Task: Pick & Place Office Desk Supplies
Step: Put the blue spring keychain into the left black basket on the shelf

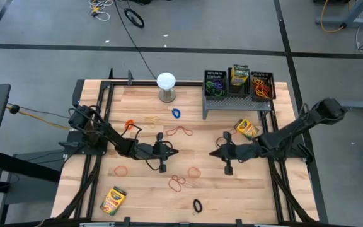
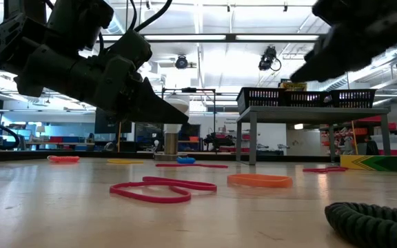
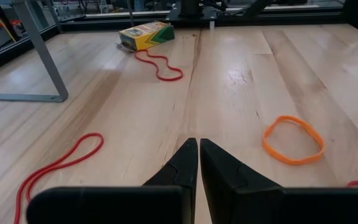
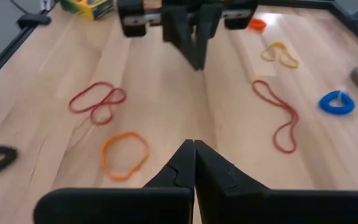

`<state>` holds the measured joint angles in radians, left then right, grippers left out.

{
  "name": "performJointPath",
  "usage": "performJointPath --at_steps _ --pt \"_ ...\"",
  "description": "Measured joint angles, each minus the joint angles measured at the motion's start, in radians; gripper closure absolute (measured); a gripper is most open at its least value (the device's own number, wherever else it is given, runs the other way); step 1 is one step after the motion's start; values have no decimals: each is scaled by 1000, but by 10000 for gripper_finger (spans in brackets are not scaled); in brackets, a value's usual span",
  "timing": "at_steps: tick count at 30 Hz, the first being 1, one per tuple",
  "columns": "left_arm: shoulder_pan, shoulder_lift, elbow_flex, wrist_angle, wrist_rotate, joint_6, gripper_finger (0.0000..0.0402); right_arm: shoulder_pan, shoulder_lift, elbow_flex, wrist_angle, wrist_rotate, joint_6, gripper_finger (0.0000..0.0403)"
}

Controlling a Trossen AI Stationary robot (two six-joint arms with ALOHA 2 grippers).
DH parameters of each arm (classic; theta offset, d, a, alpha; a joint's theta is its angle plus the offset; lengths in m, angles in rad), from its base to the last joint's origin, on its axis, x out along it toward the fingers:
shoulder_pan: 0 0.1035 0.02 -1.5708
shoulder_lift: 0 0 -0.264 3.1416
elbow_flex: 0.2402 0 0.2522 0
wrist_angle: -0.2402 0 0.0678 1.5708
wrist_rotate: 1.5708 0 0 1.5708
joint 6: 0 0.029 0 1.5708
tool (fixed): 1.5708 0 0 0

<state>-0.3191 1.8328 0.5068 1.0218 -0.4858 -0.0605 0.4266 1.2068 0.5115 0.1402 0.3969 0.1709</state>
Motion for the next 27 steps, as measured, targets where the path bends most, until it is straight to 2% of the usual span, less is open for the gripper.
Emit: performJointPath --at_steps 4,10,14,17,27 --pt "0 0 0 4 0 -3 379 9 0 -58 70 15 0 396" --pt "9 0 7 7 4 -59 379 8 0 -74 101 136 -3 391" --pt "13 -3 21 -58 8 -108 379 8 0 -74 124 151 -3 390" --pt "4 -41 39 -193 8 -127 379 8 0 -74 135 149 -3 390" --pt "4 -201 180 -793 -12 -268 376 8 0 -74 140 147 -3 390"
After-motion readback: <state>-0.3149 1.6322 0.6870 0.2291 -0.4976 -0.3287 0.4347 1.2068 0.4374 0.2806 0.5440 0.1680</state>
